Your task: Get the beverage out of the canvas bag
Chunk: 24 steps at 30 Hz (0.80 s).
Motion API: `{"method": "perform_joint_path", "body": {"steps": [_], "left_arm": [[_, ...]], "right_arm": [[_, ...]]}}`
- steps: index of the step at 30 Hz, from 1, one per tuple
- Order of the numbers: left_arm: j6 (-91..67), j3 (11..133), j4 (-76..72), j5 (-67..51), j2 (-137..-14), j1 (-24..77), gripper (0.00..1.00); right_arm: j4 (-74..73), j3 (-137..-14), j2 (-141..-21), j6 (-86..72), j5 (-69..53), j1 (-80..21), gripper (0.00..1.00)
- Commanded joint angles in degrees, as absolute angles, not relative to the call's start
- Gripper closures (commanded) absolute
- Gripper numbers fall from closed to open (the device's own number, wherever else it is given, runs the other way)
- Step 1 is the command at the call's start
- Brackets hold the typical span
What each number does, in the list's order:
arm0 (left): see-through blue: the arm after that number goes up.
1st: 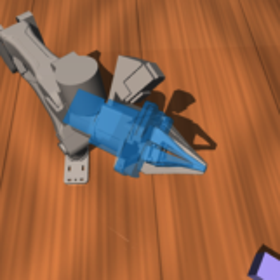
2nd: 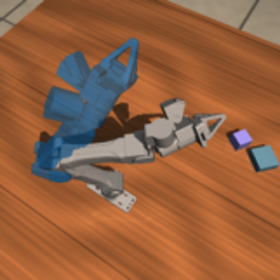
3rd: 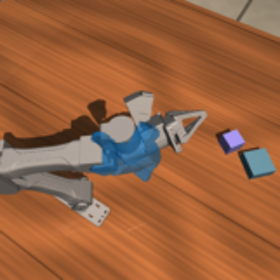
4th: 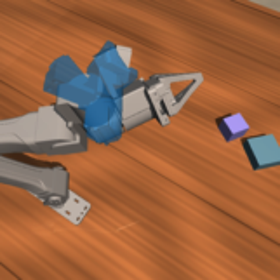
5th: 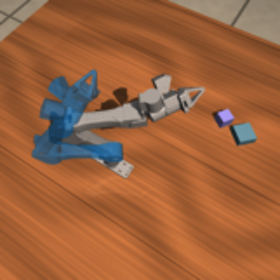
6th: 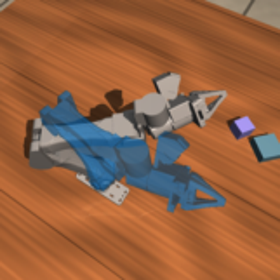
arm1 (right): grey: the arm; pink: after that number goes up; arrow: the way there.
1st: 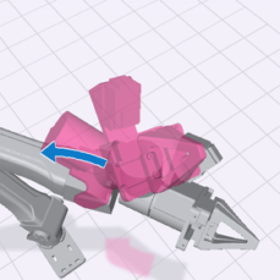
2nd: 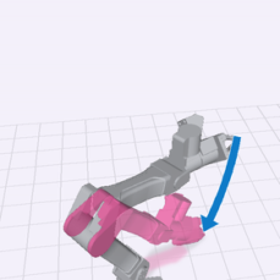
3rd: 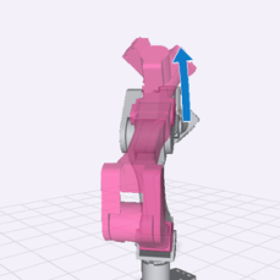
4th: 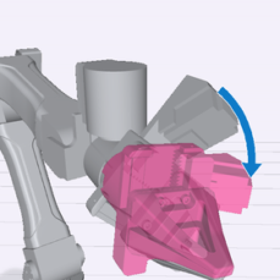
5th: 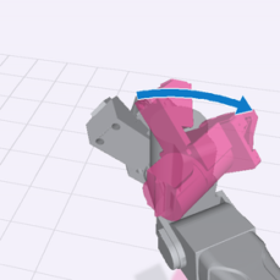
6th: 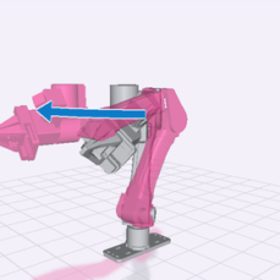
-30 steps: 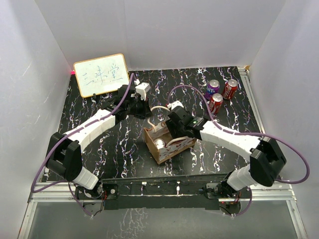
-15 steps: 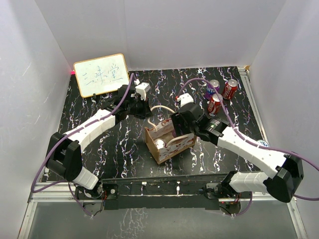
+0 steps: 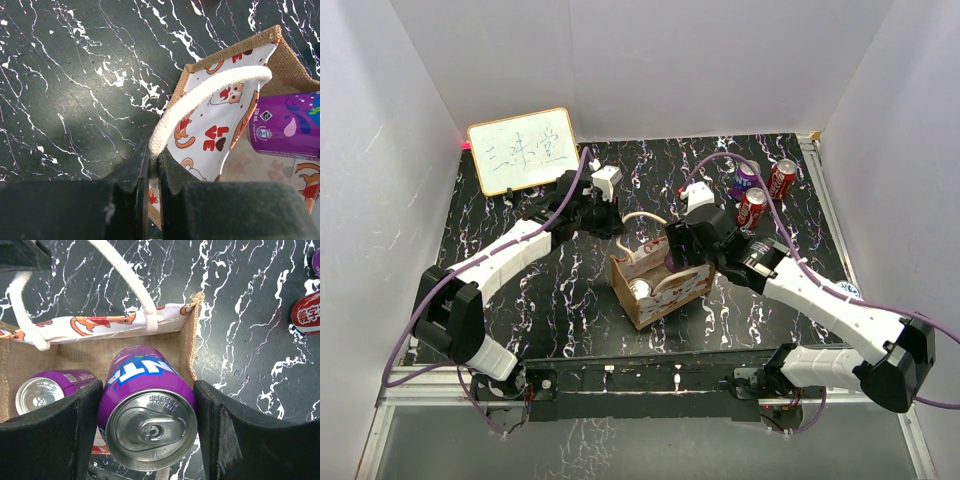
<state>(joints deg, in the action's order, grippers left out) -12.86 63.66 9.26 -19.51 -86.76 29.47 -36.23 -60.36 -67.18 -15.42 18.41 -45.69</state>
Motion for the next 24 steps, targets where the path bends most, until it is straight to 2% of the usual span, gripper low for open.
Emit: {"method": "perform_joint_path", "body": {"steps": [1,24], "left_arm": [[-12.8,65.3,10.5,-20.0,-85.6,29.8,1.00],[-12.7,65.3,10.5,-20.0,-85.4,29.7,1.00]], "right_arm": [[-26.7,-65.6,-63.1,-16.4,21.4,-45.6,0.92],[-30.3,-72.1,-54.7,-15.2,27.8,-45.6,0.92]]}}
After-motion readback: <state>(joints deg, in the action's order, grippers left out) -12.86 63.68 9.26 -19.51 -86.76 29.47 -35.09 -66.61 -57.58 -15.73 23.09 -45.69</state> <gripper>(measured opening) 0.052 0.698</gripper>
